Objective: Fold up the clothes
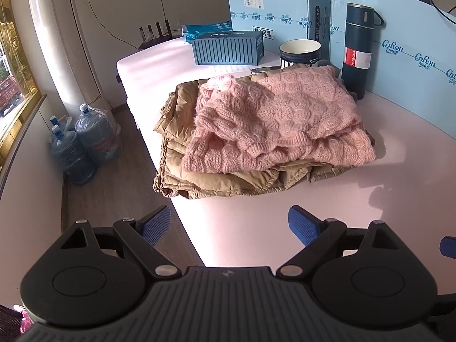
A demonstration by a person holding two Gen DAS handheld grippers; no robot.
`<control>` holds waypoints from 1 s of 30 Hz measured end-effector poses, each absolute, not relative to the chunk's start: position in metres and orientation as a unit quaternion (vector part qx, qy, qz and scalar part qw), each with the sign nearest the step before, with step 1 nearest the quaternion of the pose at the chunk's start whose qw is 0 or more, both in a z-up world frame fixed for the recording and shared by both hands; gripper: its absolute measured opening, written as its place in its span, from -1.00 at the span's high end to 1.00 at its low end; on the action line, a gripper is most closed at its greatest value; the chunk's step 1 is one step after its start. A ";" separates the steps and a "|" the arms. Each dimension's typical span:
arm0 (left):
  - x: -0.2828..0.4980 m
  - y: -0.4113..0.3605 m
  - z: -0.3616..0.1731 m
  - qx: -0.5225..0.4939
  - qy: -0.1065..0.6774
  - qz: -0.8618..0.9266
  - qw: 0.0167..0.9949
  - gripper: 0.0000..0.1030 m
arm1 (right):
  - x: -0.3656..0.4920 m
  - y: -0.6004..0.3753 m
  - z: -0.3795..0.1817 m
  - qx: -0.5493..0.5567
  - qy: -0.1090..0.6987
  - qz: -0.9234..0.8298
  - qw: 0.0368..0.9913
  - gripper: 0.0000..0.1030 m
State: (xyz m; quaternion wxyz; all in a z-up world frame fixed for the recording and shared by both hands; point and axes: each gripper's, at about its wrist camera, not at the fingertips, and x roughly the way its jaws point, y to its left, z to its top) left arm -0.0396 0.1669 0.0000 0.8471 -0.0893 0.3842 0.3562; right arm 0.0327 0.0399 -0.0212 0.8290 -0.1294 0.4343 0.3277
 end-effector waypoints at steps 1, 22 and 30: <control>-0.040 0.168 0.000 -0.091 0.384 0.357 0.846 -0.73 | 0.033 0.041 -0.022 -0.130 0.435 0.329 0.828 -0.95; -0.022 0.183 -0.004 -0.081 0.392 0.354 0.845 -0.73 | 0.045 0.053 -0.030 -0.127 0.453 0.322 0.821 -0.95; -0.009 0.188 -0.009 -0.079 0.400 0.343 0.846 -0.73 | 0.053 0.053 -0.034 -0.123 0.461 0.309 0.823 -0.95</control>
